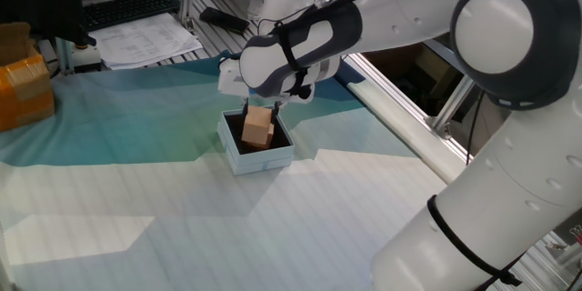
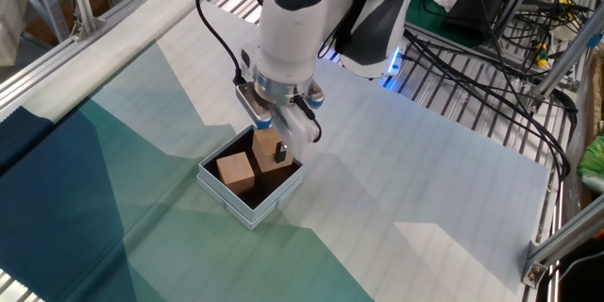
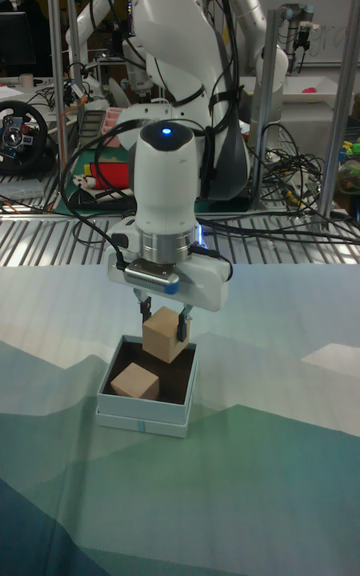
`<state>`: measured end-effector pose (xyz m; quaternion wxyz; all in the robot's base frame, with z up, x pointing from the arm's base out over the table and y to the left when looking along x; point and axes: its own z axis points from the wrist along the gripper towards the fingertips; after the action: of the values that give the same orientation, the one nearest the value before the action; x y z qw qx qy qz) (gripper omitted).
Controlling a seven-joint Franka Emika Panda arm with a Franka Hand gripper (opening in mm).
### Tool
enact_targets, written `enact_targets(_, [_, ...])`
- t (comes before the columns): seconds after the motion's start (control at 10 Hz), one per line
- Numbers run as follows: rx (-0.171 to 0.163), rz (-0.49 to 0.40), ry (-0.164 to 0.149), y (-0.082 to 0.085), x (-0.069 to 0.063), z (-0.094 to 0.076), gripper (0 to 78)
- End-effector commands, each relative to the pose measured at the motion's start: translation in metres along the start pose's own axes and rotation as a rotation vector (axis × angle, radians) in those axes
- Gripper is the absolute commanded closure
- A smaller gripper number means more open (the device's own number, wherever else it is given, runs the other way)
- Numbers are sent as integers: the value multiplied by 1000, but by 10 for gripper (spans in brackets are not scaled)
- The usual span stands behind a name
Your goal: Take everything out of the gift box
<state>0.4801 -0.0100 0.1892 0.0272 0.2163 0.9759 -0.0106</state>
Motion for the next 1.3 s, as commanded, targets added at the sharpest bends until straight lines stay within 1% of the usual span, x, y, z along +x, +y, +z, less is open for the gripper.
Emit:
enact_targets(0.1, [11,-103,3,-1,-6,-17,764])
enact_targets(0.3, [10,-114,4,0,-7,-19,764])
enact_targets(0.4, [9,-172,3,1,-10,-22,764])
enact_targets(0.5, [9,-170,23,1,-10,-22,764])
enact_targets(0.6, [12,-146,30,1,-10,-22,764])
enact_targets(0.8, [15,-107,25,1,-10,-22,764])
enact_targets(0.9, [10,-113,25,1,-10,-22,764])
enact_targets(1.1, [3,-151,0,1,-10,-22,764])
enact_targets(1.2, [3,-193,-5,1,-10,-22,764])
enact_targets(1.3, [-1,-234,0,1,-10,-22,764])
